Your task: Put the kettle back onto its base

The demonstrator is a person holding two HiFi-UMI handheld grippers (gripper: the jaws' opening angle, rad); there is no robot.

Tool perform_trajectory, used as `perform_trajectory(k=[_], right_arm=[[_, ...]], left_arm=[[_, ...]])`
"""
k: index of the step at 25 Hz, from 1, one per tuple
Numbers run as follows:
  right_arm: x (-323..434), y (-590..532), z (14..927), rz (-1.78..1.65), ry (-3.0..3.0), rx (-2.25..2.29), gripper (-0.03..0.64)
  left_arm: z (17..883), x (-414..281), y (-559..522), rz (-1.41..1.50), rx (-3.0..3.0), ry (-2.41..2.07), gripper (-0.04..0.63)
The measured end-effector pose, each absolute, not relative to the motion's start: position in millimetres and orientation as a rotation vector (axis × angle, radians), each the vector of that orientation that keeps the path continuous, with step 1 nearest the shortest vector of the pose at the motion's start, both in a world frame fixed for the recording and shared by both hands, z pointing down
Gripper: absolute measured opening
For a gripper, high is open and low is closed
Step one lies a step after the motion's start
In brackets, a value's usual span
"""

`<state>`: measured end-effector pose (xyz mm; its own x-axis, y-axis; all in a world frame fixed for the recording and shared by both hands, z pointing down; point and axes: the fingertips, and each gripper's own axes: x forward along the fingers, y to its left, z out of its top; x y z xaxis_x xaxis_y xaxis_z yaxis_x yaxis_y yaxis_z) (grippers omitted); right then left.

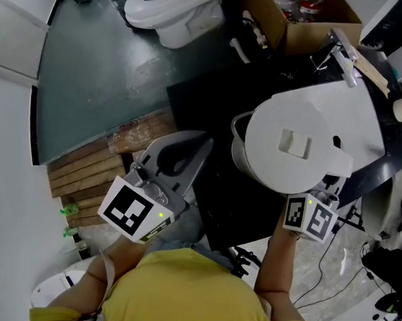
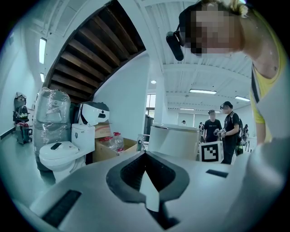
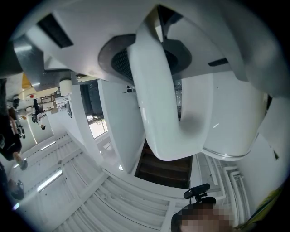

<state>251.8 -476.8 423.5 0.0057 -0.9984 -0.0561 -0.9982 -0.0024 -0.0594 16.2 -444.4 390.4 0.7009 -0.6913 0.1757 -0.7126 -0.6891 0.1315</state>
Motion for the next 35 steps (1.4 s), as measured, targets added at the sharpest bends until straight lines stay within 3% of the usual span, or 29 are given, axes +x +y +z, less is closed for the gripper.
perform_trajectory(k=[11, 22, 35], right_arm=[[239.0, -471.8, 427.7, 0.036, 2.271, -2.123, 0.087], [244.6, -457.1, 432.9, 0.021, 2.231, -2.244, 0.194], [234.2, -403.7, 402.4, 0.095, 2.243, -2.287, 0.216]], left_arm=[[393.9, 16.0, -434.6, 0.141, 2.694, -1.137, 0.005], [391.1, 18.8, -425.0, 0.112, 2.696, -1.134, 0.005], [386.2, 16.6, -405.6, 0.066, 2.701, -1.117, 0.005]])
